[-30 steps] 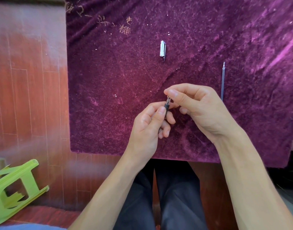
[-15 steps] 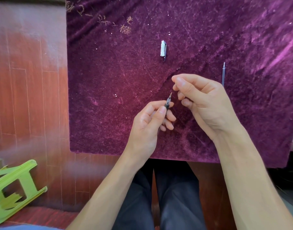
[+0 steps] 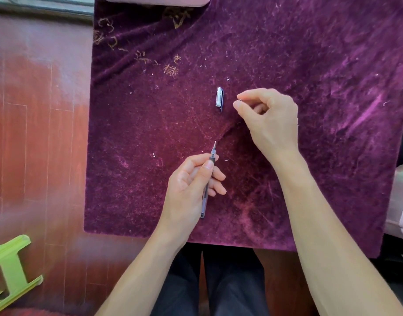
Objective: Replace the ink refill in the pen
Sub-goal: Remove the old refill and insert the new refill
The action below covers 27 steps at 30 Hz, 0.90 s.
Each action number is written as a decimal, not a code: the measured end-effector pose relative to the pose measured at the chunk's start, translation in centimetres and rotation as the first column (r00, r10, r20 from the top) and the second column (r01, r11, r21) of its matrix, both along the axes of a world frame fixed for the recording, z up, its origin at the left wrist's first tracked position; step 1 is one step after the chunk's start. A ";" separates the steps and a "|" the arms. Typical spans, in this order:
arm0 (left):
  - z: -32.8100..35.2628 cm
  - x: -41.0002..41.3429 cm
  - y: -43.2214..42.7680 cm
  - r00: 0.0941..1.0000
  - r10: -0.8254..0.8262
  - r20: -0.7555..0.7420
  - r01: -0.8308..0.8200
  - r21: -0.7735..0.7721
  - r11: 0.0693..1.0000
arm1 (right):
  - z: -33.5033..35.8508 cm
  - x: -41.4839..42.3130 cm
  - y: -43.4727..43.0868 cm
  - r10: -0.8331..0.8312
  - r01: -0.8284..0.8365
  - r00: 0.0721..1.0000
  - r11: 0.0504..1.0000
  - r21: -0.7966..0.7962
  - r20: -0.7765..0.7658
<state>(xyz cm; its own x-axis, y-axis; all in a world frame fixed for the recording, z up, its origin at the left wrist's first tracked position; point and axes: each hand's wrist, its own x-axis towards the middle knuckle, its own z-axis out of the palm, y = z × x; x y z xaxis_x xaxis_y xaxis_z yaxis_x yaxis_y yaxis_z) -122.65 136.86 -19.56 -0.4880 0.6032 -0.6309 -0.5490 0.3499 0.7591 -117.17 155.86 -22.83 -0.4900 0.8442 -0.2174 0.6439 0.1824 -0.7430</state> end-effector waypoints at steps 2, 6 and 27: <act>0.0 -0.1 0.2 1.000 0.008 0.003 -0.008 -0.001 1.000 | -0.3 -0.6 0.5 0.042 -0.045 0.998 0.998 0.052 0.048; -0.1 -0.3 0.5 1.000 0.021 0.008 -0.021 -0.001 1.000 | -0.7 -1.3 0.8 0.071 -0.081 0.993 0.991 0.107 0.095; -0.2 0.2 0.9 1.000 0.019 0.005 -0.018 -0.024 1.000 | -0.3 -1.4 0.8 0.074 -0.086 0.990 0.992 0.097 0.117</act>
<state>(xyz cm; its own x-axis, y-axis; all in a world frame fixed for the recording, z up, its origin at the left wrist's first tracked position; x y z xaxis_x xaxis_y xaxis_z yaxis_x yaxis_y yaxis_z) -122.45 137.76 -19.81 -0.4954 0.5787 -0.6478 -0.5596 0.3577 0.7475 -118.53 156.70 -23.18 -0.5338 0.8239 -0.1903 0.7032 0.3076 -0.6410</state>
